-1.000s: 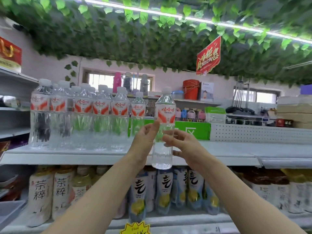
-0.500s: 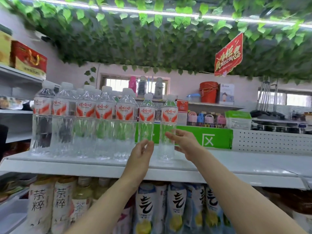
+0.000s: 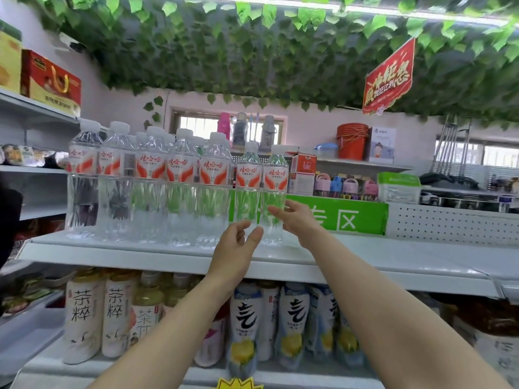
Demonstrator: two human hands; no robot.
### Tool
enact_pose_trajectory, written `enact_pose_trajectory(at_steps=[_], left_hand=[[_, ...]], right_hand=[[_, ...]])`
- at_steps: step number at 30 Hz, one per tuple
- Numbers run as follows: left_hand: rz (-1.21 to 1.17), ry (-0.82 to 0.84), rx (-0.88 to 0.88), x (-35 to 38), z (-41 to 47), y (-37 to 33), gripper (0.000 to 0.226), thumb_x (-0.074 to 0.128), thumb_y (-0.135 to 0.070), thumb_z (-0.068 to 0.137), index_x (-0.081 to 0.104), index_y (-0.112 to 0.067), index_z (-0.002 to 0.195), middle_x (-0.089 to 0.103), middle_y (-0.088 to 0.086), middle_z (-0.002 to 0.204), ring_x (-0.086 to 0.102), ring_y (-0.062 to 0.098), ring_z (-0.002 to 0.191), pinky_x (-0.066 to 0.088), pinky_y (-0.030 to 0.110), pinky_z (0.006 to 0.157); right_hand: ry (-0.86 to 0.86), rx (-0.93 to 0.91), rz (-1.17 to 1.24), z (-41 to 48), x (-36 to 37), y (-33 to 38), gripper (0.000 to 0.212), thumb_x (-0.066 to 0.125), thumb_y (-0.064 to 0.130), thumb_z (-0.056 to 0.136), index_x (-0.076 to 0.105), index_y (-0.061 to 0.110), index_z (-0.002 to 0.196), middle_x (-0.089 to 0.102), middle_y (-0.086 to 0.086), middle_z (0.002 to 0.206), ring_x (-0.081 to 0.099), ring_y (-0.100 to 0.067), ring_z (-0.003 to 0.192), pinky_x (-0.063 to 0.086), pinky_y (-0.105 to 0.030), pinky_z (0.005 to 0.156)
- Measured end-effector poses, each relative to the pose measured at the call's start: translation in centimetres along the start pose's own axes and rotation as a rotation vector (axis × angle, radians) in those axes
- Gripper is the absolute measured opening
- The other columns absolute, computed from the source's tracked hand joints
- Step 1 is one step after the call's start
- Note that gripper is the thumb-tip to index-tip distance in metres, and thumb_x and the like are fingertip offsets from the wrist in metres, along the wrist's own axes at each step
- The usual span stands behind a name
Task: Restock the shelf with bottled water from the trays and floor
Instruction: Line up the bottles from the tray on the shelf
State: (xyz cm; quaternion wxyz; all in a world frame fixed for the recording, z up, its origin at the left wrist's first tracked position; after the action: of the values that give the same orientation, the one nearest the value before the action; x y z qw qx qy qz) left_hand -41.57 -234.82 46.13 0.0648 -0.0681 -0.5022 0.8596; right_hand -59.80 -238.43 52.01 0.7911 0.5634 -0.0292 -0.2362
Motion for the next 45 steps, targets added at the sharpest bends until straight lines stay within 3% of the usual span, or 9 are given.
enact_pose_trajectory(at_steps=[9,12,16,21,30,33,35,43,45], left_hand=[[0.090,-0.030,-0.078,-4.0,-2.6,-0.5,0.051,0.056,-0.047,0.098,0.050,-0.018,0.139,0.053,0.001,0.138,0.050,0.015,0.120,0.038,0.028,0.097],[0.151,-0.053,-0.074,-6.3,-3.8,-1.3,0.051,0.059,-0.047,0.096,0.052,-0.016,0.137,0.053,0.003,0.141,0.051,0.019,0.125,0.041,0.031,0.098],[0.312,-0.104,-0.072,-9.8,-5.5,-2.5,0.056,0.068,-0.044,0.091,0.051,-0.016,0.137,0.049,0.008,0.143,0.050,0.027,0.127,0.044,0.041,0.105],[0.599,-0.151,-0.022,-13.5,-9.4,-3.0,0.059,0.076,-0.038,0.083,0.052,-0.023,0.135,0.045,0.013,0.138,0.043,0.034,0.129,0.041,0.042,0.102],[0.725,-0.029,-0.162,-17.6,-17.6,4.9,0.059,0.076,-0.041,0.082,0.050,-0.030,0.134,0.036,0.012,0.145,0.036,0.035,0.133,0.041,0.046,0.103],[0.744,0.020,-0.253,-18.4,-20.5,9.1,0.060,0.072,-0.044,0.086,0.048,-0.028,0.138,0.030,0.013,0.151,0.030,0.036,0.140,0.037,0.048,0.110],[0.754,0.045,-0.318,-19.0,-22.5,12.0,0.057,0.067,-0.046,0.089,0.047,-0.026,0.139,0.034,0.014,0.147,0.035,0.038,0.136,0.040,0.048,0.109],[0.776,0.088,-0.717,-23.3,-33.1,26.5,0.043,0.051,-0.047,0.097,0.058,-0.020,0.129,0.049,0.020,0.137,0.046,0.038,0.126,0.039,0.036,0.099],[0.776,0.094,-0.832,-24.5,-36.6,29.9,0.045,0.051,-0.048,0.098,0.058,-0.016,0.129,0.050,0.019,0.136,0.045,0.038,0.128,0.036,0.037,0.103]], right_hand=[[-0.092,0.048,-0.296,-6.1,0.1,2.3,0.076,0.075,0.042,0.090,0.045,0.009,0.151,0.049,-0.010,0.153,0.050,-0.030,0.135,0.041,-0.040,0.110],[-0.096,0.007,-0.405,-9.2,0.7,4.3,0.079,0.077,0.042,0.089,0.042,0.010,0.152,0.046,-0.010,0.155,0.047,-0.030,0.139,0.038,-0.043,0.115],[-0.095,-0.100,-0.606,-13.8,2.2,7.1,0.083,0.080,0.040,0.085,0.039,0.015,0.154,0.046,-0.006,0.155,0.051,-0.028,0.134,0.041,-0.037,0.107],[-0.053,-0.167,-0.862,-19.1,5.9,6.8,0.088,0.084,0.043,0.080,0.040,0.022,0.153,0.046,-0.011,0.153,0.043,-0.031,0.141,0.039,-0.041,0.113],[0.097,-0.070,-0.935,-28.1,12.8,-2.6,0.085,0.083,0.042,0.080,0.040,0.027,0.152,0.047,-0.012,0.144,0.048,-0.034,0.131,0.046,-0.040,0.102],[0.161,-0.014,-0.943,-30.3,14.7,-6.8,0.081,0.080,0.048,0.081,0.042,0.026,0.149,0.049,-0.012,0.144,0.050,-0.031,0.130,0.046,-0.038,0.099],[0.218,0.038,-0.942,-31.7,16.0,-9.9,0.077,0.075,0.053,0.084,0.044,0.022,0.148,0.050,-0.013,0.144,0.050,-0.032,0.129,0.046,-0.039,0.098],[0.481,0.324,-0.843,-39.7,22.3,-25.1,0.057,0.061,0.050,0.097,0.058,0.012,0.139,0.060,-0.015,0.137,0.059,-0.032,0.122,0.046,-0.034,0.086],[0.573,0.423,-0.812,-42.7,23.5,-29.0,0.055,0.058,0.048,0.099,0.057,0.011,0.139,0.061,-0.014,0.139,0.058,-0.033,0.124,0.046,-0.034,0.091]])
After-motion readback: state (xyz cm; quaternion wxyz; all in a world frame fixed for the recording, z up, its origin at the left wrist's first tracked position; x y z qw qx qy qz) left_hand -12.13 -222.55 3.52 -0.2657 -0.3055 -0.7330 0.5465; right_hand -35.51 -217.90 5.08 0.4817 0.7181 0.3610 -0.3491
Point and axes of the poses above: each hand's wrist, its own z-axis towards the middle knuckle, its own x-axis out of the palm, y = z × x, the point moved 6 cm from there along z, towards the middle knuckle
